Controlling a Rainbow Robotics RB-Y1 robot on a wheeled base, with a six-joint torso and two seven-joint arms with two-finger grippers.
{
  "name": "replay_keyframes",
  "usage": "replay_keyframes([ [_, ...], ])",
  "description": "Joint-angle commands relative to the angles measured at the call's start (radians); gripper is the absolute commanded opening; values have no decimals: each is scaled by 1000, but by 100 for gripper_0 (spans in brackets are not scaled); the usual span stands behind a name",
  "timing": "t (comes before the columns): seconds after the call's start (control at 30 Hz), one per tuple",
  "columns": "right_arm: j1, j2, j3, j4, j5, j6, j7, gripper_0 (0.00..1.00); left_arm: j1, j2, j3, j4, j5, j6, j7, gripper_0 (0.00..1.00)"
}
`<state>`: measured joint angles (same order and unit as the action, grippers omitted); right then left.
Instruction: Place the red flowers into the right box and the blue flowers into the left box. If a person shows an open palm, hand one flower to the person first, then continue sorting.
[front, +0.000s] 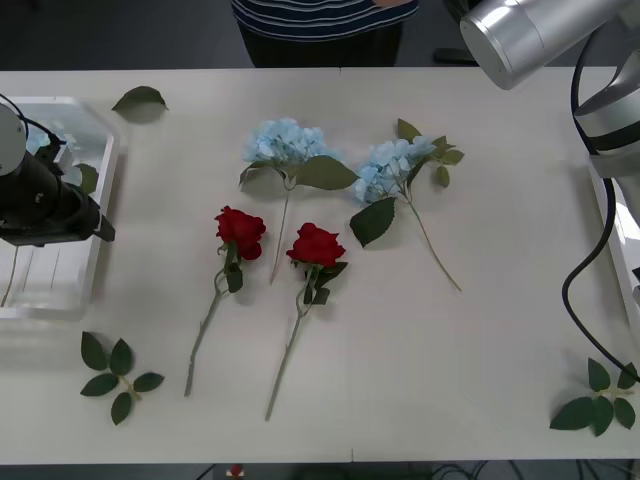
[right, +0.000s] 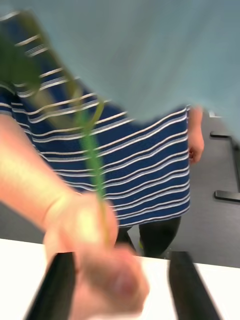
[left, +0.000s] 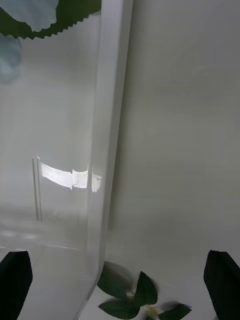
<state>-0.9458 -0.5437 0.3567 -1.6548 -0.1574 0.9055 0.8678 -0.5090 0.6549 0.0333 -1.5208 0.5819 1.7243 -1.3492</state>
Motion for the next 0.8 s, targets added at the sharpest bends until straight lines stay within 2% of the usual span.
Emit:
replay_keyframes([
  [0.03, -44, -1, -12, -11, 5, -7, -15, 100, -37, 15, 10, -27, -7, 12, -28, 100],
  [0.57, -44, -1, -12, -11, 5, -7, -15, 100, -43, 14, 39, -56, 13, 58, -36, 100],
  [0.8, -36, -18, -7, -10, -19, 9, -9, 100, -40, -61, 69, -91, 136, 101, 38, 100],
])
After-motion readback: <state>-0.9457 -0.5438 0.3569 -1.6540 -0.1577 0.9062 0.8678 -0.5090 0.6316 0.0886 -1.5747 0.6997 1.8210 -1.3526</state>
